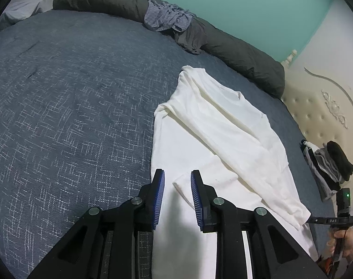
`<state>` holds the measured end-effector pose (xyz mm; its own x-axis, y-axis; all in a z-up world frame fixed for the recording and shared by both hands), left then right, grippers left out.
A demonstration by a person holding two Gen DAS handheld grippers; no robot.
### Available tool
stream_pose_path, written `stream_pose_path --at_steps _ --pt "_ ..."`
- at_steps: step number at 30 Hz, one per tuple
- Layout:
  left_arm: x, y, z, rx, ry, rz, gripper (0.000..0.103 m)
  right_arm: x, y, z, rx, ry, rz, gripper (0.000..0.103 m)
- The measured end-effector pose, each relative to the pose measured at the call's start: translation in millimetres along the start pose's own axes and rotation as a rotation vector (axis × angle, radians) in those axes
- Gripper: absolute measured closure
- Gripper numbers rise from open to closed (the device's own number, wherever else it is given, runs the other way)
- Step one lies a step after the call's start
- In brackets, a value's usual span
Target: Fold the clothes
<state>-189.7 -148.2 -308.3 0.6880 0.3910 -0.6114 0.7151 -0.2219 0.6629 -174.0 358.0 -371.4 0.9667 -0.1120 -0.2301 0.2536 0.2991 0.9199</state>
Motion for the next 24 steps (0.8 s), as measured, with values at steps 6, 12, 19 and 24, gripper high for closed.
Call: stream_pose_path --at_steps 6,12,19,24 --pt "0 0 3 0.001 0.010 -0.002 0.077 2 -7 20 0.045 0.139 -0.003 0.076" --pt "0 0 2 0.004 0.007 0.000 0.077 -3 -7 22 0.102 0.204 -0.030 0.101" --pt "-1 -1 2 0.005 0.005 0.000 0.077 -6 17 30 0.235 0.383 -0.106 0.102" --pt "0 -1 3 0.003 0.007 -0.001 0.077 -11 12 36 0.286 0.439 -0.112 0.102"
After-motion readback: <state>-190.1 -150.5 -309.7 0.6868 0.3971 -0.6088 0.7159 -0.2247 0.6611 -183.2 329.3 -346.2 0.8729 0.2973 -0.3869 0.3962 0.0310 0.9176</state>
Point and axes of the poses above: each gripper's, at about its wrist camera, not at the fingertips, and y roughly against the way its jaws point, z to its left, x to its underside, the point moved 4 cm from there along -y, roughly the way its jaws point, and after that the axes turned 2 degrees about -y, right-handed, at the moved point
